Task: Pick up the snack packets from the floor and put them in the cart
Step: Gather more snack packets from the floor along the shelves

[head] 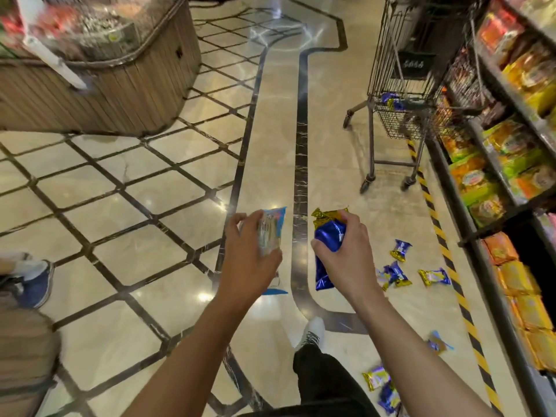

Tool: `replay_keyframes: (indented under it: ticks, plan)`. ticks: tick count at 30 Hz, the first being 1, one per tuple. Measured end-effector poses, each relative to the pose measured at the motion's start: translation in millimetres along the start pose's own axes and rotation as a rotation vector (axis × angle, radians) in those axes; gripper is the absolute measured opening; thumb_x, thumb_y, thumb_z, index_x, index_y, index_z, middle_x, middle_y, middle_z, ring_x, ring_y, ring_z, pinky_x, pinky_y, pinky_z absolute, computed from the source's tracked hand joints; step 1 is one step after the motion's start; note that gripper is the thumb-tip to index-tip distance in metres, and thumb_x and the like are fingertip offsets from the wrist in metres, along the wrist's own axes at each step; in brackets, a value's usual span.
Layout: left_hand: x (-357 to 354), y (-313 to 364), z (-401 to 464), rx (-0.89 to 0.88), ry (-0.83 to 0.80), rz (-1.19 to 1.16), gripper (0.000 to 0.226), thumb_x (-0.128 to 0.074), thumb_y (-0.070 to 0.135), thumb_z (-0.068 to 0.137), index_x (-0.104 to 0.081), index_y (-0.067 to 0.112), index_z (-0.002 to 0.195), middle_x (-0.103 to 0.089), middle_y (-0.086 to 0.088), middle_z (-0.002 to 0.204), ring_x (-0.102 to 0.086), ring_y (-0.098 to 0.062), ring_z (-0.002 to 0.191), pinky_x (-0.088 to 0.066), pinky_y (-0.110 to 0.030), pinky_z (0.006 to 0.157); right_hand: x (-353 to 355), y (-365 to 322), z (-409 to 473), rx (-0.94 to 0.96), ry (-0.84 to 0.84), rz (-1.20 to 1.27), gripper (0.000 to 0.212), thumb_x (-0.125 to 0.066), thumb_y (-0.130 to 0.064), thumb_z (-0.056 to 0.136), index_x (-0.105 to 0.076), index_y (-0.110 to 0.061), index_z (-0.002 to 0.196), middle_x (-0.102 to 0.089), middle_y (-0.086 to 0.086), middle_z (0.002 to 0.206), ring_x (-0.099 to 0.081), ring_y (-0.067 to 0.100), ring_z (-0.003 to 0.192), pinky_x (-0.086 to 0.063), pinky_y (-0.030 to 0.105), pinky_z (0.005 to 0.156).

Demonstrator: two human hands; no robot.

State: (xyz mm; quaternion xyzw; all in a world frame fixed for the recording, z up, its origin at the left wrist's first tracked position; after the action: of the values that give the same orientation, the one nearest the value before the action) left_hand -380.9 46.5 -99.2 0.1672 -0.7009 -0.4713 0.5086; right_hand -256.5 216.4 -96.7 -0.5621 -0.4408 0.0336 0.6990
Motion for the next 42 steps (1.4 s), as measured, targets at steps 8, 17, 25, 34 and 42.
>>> replay_keyframes:
  ticks: [8, 17, 25, 34, 42]
  plan:
    - [-56.1, 39.5, 123.2, 0.019, 0.044, 0.064, 0.077, -0.079, 0.022, 0.081, -0.034, 0.040, 0.141, -0.019, 0.021, 0.137, -0.048, -0.021, 0.126, -0.058, -0.015, 0.068, 18.9, 9.0, 150.4, -0.009, -0.026, 0.058, 0.072, -0.074, -0.031, 0.084, -0.034, -0.027, 0.144, -0.044, -0.004, 0.135, -0.046, 0.004, 0.107, -0.037, 0.021, 0.085]
    - [-102.5, 73.6, 241.6, -0.081, 0.028, 0.059, 0.074, -0.080, 0.022, 0.078, -0.040, 0.031, 0.139, -0.024, 0.018, 0.132, -0.047, -0.019, 0.124, -0.062, -0.035, 0.078, 34.2, 31.6, 263.6, -0.059, 0.003, 0.044, 0.072, -0.075, -0.032, 0.082, -0.036, -0.027, 0.143, -0.045, -0.004, 0.133, -0.050, 0.009, 0.110, -0.042, 0.023, 0.085]
    - [-142.0, 77.4, 383.3, -0.059, -0.081, 0.127, 0.071, -0.078, 0.025, 0.080, -0.038, 0.035, 0.138, -0.026, 0.011, 0.134, -0.040, -0.004, 0.115, -0.046, -0.005, 0.064, 20.7, 28.9, 385.6, -0.102, 0.066, -0.004, 0.071, -0.074, -0.034, 0.083, -0.036, -0.029, 0.143, -0.045, -0.006, 0.131, -0.050, 0.011, 0.116, -0.045, 0.027, 0.091]
    - [-171.0, 112.5, 550.1, -0.196, -0.205, 0.079, 0.079, -0.080, 0.020, 0.075, -0.038, 0.036, 0.141, -0.021, 0.019, 0.136, -0.046, -0.016, 0.124, -0.062, -0.036, 0.073, 11.2, -3.0, 526.3, -0.154, 0.186, -0.006, 0.082, -0.072, -0.032, 0.085, -0.024, -0.031, 0.152, -0.040, -0.004, 0.142, -0.045, 0.012, 0.126, -0.037, 0.023, 0.091]
    - [-202.8, 148.9, 654.5, -0.231, -0.261, 0.065, 0.077, -0.076, 0.020, 0.080, -0.039, 0.037, 0.145, -0.018, 0.019, 0.140, -0.044, -0.009, 0.123, -0.061, -0.027, 0.076, 8.5, 1.7, 630.6, -0.179, 0.162, -0.032, 0.079, -0.071, -0.034, 0.086, -0.025, -0.043, 0.149, -0.042, -0.009, 0.130, -0.046, 0.010, 0.118, -0.039, 0.025, 0.089]
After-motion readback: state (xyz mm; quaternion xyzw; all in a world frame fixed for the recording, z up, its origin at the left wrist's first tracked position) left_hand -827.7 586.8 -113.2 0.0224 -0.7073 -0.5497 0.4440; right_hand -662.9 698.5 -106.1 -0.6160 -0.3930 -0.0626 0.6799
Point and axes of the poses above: each hand's wrist, its own z-axis towards the middle knuckle, its own x-axis out of the back of the hand, y = z × x, the point moved 9 cm from there along z, towards the middle knuckle
